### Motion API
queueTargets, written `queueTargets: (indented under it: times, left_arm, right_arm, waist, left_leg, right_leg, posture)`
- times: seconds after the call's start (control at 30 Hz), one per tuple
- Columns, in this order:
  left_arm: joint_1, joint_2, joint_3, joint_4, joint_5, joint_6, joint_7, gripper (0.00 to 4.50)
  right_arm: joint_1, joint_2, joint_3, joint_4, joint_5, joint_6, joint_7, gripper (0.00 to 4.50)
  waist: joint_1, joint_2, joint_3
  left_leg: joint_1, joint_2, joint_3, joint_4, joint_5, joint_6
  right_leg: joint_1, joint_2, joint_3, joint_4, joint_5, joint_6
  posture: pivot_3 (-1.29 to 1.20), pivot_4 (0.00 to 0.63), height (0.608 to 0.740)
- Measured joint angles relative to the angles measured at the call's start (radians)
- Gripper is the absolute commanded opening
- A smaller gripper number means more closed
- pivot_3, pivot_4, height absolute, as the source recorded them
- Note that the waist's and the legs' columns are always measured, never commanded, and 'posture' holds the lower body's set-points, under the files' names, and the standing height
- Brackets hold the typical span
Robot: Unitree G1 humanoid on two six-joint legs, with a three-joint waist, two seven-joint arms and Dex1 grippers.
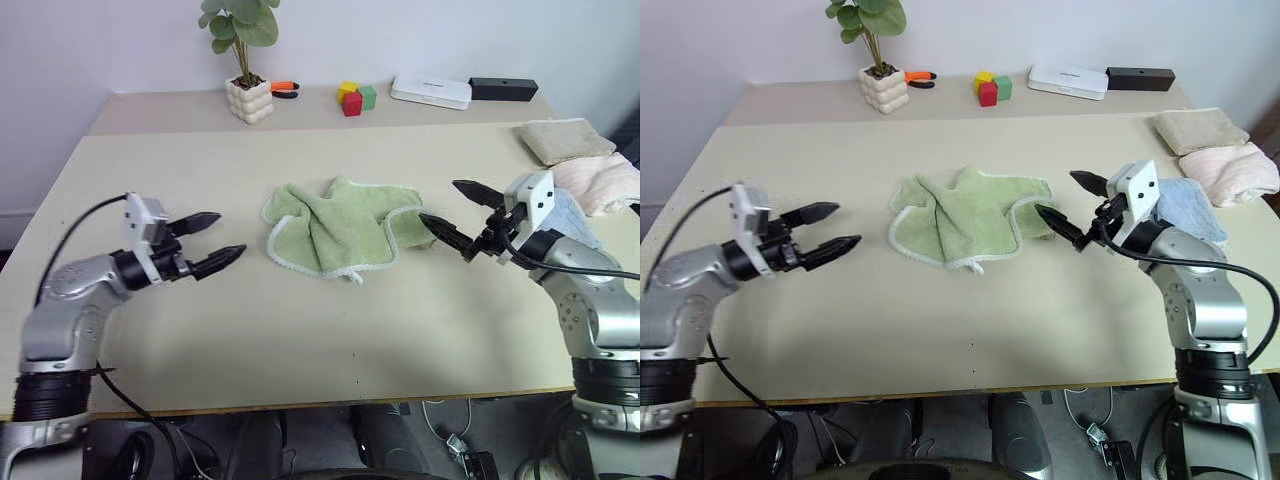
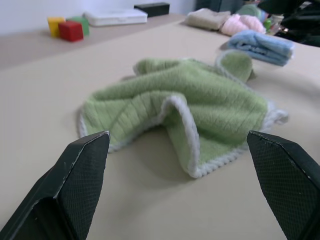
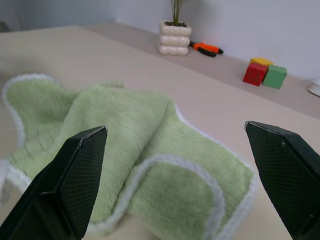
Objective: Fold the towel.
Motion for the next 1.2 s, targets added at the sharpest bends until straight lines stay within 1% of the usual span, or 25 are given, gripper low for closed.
queueTargets:
  times: [0.07,0.2,0.33,0.43,0.53,0.57,0.63,0.67,0.7,0.83,0.93,1.07,1.2]
  left_arm:
    - [-0.007,-0.037,-0.013,0.009,0.005,0.007,0.031,4.47]
    - [-0.042,-0.131,-0.086,0.074,0.107,-0.056,0.120,4.47]
    - [-0.101,-0.191,-0.094,0.151,0.106,-0.020,0.157,4.47]
    - [-0.114,-0.234,-0.108,0.150,0.099,0.005,0.162,3.71]
    - [-0.110,-0.304,-0.140,0.144,0.088,0.041,0.184,2.34]
    - [-0.105,-0.320,-0.145,0.140,0.087,0.051,0.192,1.69]
    - [-0.099,-0.330,-0.147,0.125,0.085,0.069,0.205,0.84]
    - [-0.095,-0.331,-0.147,0.113,0.084,0.078,0.210,0.22]
    - [-0.089,-0.330,-0.147,0.101,0.083,0.084,0.215,0.04]
    - [-0.073,-0.323,-0.133,0.093,0.077,0.104,0.232,0.04]
    - [-0.062,-0.301,-0.115,0.069,0.074,0.121,0.263,0.04]
    - [-0.040,-0.287,-0.063,0.037,0.052,0.138,0.294,0.04]
    - [-0.020,-0.287,-0.047,-0.001,0.039,0.150,0.314,0.04]
  right_arm:
    - [0.014,0.016,0.005,-0.024,-0.004,0.000,-0.022,4.50]
    - [0.042,0.035,0.003,-0.067,-0.008,-0.003,-0.063,4.50]
    - [0.084,0.035,-0.003,-0.089,-0.011,-0.003,-0.088,4.50]
    - [0.088,0.035,-0.004,-0.089,-0.013,-0.005,-0.097,4.50]
    - [0.084,0.035,-0.005,-0.089,-0.016,-0.012,-0.107,4.50]
    - [0.083,0.036,-0.005,-0.089,-0.019,-0.014,-0.110,4.50]
    - [0.083,0.036,-0.004,-0.089,-0.023,-0.016,-0.114,4.50]
    - [0.083,0.037,-0.004,-0.089,-0.024,-0.019,-0.116,4.50]
    - [0.083,0.037,-0.004,-0.088,-0.026,-0.023,-0.117,4.50]
    - [0.058,0.023,0.015,-0.053,-0.069,-0.059,-0.101,4.50]
    - [0.005,-0.057,0.066,0.051,-0.163,-0.122,-0.063,4.50]
    - [-0.124,-0.079,0.108,0.226,-0.222,-0.119,-0.035,4.50]
    - [-0.225,-0.076,0.143,0.353,-0.225,-0.067,0.010,4.50]
  waist:
    - [0.001,0.000,0.000]
    - [0.008,0.000,0.000]
    - [0.004,-0.001,0.000]
    - [0.000,0.000,0.000]
    - [0.002,0.000,0.000]
    - [0.002,-0.001,0.000]
    - [0.000,-0.001,0.000]
    - [0.000,-0.001,0.000]
    - [0.000,-0.001,0.000]
    - [0.001,0.000,0.000]
    - [0.001,-0.001,0.000]
    - [-0.001,-0.001,0.000]
    - [0.002,-0.001,0.000]
  left_leg:
    - [0.000,0.000,0.000,0.001,0.000,0.000]
    - [-0.001,0.000,0.000,0.002,0.000,0.000]
    - [0.000,0.000,0.000,0.002,0.000,0.000]
    - [0.000,0.000,0.000,0.002,0.000,0.000]
    - [0.000,0.000,0.000,0.002,0.000,0.000]
    - [0.000,0.000,0.000,0.002,0.000,0.000]
    - [0.000,0.000,0.000,0.002,0.000,0.000]
    - [0.000,0.000,0.000,0.002,0.000,0.000]
    - [0.000,0.000,0.000,0.002,0.000,0.000]
    - [0.000,0.000,0.000,0.003,0.000,0.000]
    - [0.000,0.000,0.000,0.003,0.000,0.000]
    - [0.000,0.000,0.000,0.003,0.000,0.000]
    - [0.000,0.000,0.000,0.003,0.000,0.000]
  right_leg:
    - [0.000,0.000,0.000,0.000,0.000,0.000]
    - [0.001,0.000,0.000,0.000,0.000,0.000]
    - [0.001,0.000,0.000,0.000,0.000,0.000]
    - [0.001,0.000,0.000,0.001,0.000,0.000]
    - [0.001,0.000,0.000,0.001,0.000,0.000]
    - [0.001,0.000,0.000,0.000,0.000,0.000]
    - [0.001,0.000,0.000,0.001,0.000,0.000]
    - [0.001,0.000,0.000,0.001,0.000,0.000]
    - [0.001,0.000,0.000,0.001,0.000,0.000]
    - [0.001,0.000,0.000,0.001,0.000,0.000]
    - [0.001,0.000,0.000,0.000,0.000,0.000]
    - [0.001,0.000,0.000,0.001,0.000,0.000]
    - [0.002,0.000,0.000,0.000,0.000,0.000]
  posture:
    - [0.00,0.150,0.740]
    - [0.00,0.150,0.740]
    - [0.00,0.150,0.740]
    - [0.00,0.150,0.740]
    - [0.00,0.150,0.740]
    - [0.00,0.150,0.740]
    - [0.00,0.150,0.740]
    - [0.00,0.150,0.740]
    - [0.00,0.150,0.740]
    - [0.00,0.150,0.740]
    - [0.00,0.150,0.740]
    - [0.00,0.150,0.740]
    - [0.00,0.150,0.740]
